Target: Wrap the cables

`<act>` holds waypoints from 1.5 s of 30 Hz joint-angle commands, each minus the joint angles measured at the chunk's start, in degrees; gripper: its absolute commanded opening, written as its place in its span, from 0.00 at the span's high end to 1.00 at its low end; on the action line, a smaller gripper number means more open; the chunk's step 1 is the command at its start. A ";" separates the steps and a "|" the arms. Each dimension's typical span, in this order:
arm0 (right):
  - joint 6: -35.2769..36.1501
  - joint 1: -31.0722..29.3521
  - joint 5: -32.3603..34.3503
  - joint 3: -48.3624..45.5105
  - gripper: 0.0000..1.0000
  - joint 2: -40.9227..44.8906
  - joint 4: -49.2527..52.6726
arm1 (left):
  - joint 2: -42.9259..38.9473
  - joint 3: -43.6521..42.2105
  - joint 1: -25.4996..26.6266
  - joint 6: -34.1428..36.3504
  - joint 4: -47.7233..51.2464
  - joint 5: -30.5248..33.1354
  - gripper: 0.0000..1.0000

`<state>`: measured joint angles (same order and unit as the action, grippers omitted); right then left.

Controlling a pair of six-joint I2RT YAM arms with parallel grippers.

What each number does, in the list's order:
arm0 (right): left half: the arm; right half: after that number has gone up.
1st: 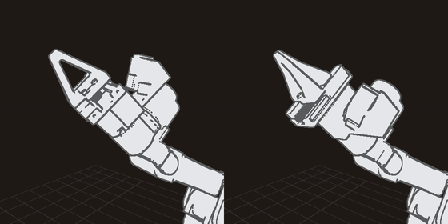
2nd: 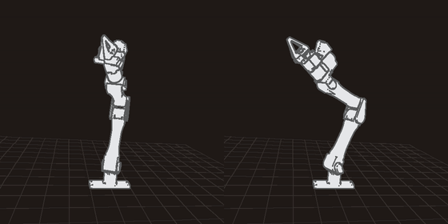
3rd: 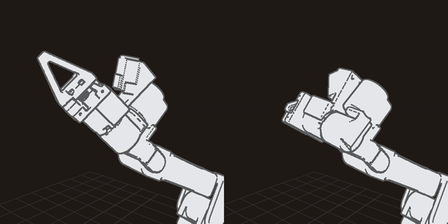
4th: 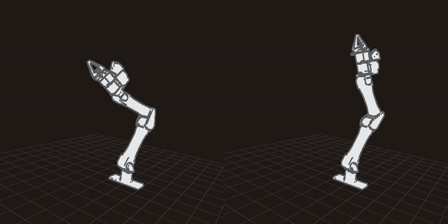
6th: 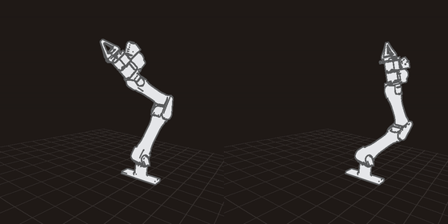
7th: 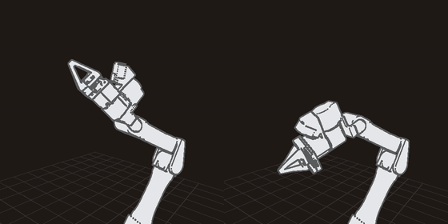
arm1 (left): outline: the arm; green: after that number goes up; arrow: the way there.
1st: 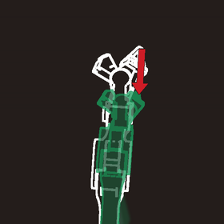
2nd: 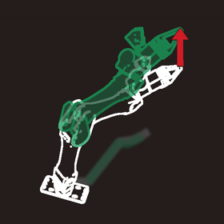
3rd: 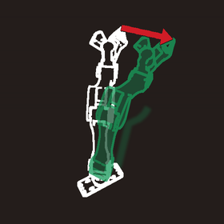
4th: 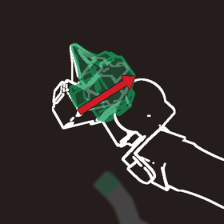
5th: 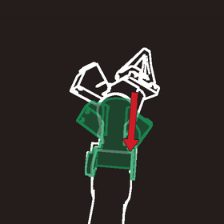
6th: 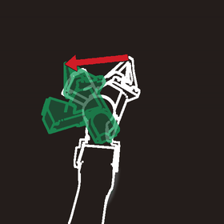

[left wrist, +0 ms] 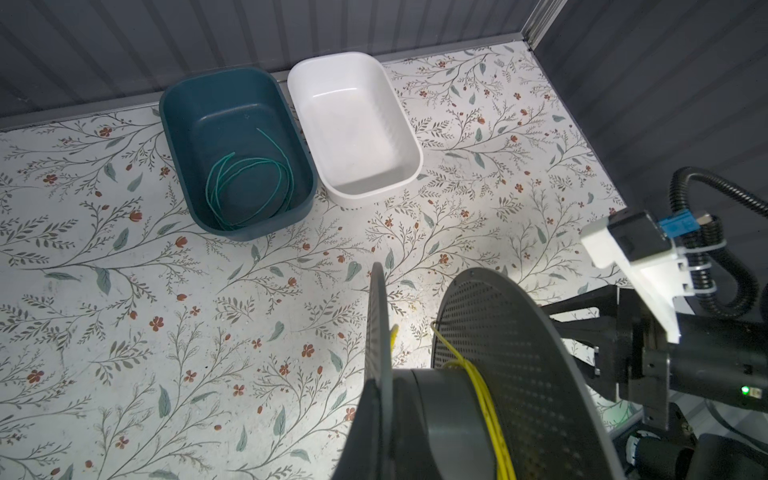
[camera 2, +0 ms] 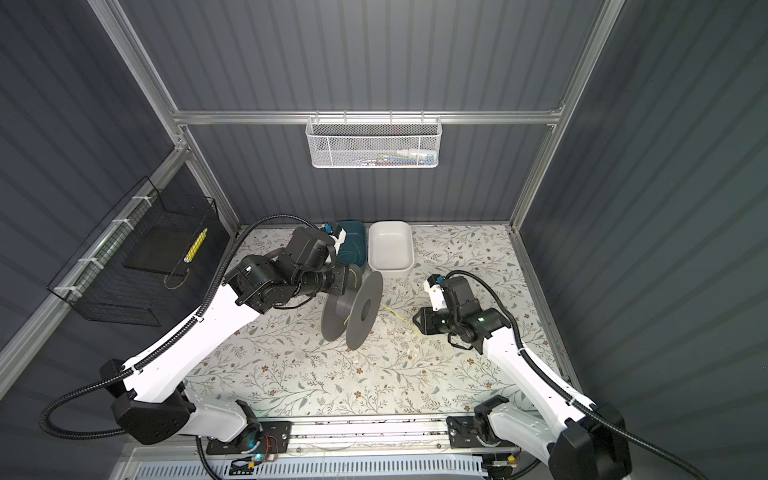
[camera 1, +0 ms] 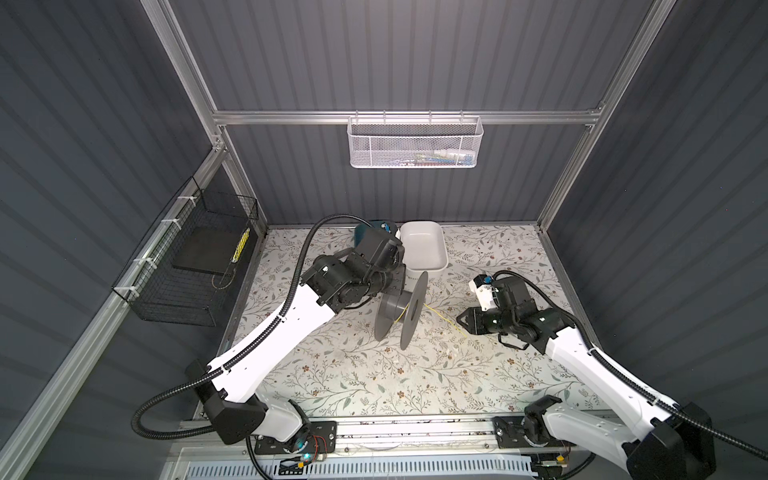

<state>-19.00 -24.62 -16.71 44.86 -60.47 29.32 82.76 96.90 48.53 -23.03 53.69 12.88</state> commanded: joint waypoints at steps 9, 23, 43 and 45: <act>1.85 -1.20 -7.84 2.56 0.62 -2.95 1.94 | -0.66 1.35 -0.65 0.87 -0.83 -2.16 1.00; 1.38 -3.15 -3.92 1.46 0.71 -5.02 4.05 | -0.75 1.31 -0.82 0.86 -1.06 -2.09 1.00; -8.93 -16.29 2.55 -4.79 1.00 -4.20 -1.63 | -1.02 1.17 -3.92 -6.65 -7.19 1.49 1.00; -13.19 -21.76 5.17 -5.86 1.00 -4.06 -3.92 | -0.05 1.47 -5.53 -9.82 -9.30 3.03 1.00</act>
<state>-25.71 -41.23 -15.20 40.82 -64.82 27.92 82.81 96.90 45.12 -27.07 51.27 12.78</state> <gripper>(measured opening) 0.046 0.081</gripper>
